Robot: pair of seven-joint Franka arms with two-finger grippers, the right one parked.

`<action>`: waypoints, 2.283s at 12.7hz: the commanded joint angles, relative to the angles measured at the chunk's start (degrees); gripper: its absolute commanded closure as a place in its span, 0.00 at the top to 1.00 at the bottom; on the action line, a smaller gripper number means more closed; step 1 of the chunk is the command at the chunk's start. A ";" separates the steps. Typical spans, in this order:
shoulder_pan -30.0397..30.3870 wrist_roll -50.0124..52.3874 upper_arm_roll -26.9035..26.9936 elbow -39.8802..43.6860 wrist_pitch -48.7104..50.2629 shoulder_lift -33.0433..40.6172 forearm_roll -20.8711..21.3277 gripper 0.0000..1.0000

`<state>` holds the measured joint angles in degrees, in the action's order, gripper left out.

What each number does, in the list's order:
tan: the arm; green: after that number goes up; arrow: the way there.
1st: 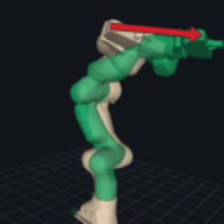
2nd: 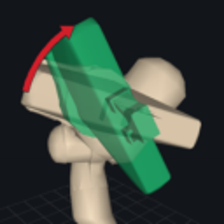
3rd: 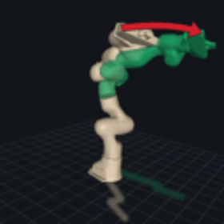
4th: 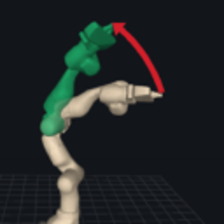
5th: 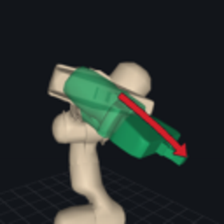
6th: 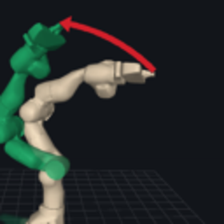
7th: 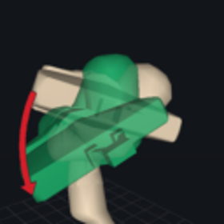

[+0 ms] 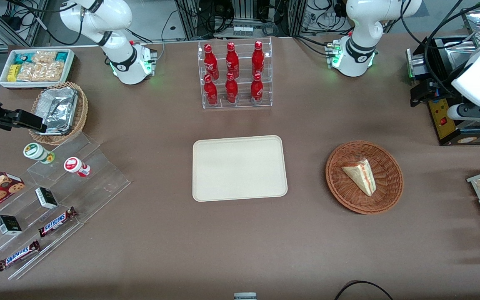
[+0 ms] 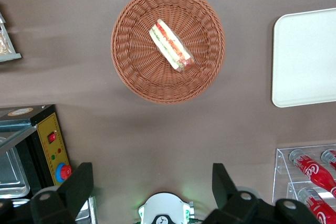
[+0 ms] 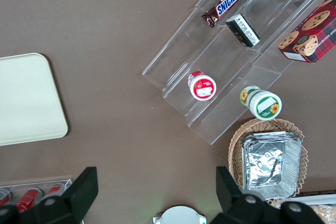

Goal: Place sandwich from basket to tray
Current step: 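Move the left gripper over the wicker basket above the sandwich, then lower the open left gripper around the wrapped sandwich and close it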

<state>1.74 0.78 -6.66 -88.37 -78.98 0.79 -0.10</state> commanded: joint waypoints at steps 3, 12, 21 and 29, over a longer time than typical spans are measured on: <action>0.72 -0.51 -0.54 -2.32 -2.83 0.00 -0.60 1.00; 0.46 -0.17 -0.63 -21.04 -25.32 -0.08 -0.51 1.00; 0.02 4.29 -0.89 -33.01 -46.16 -4.12 -0.52 1.00; -2.62 33.01 -0.89 -37.49 -57.24 -7.11 -0.43 1.00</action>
<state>-0.80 27.36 -7.62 -124.10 -133.33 -6.26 -0.22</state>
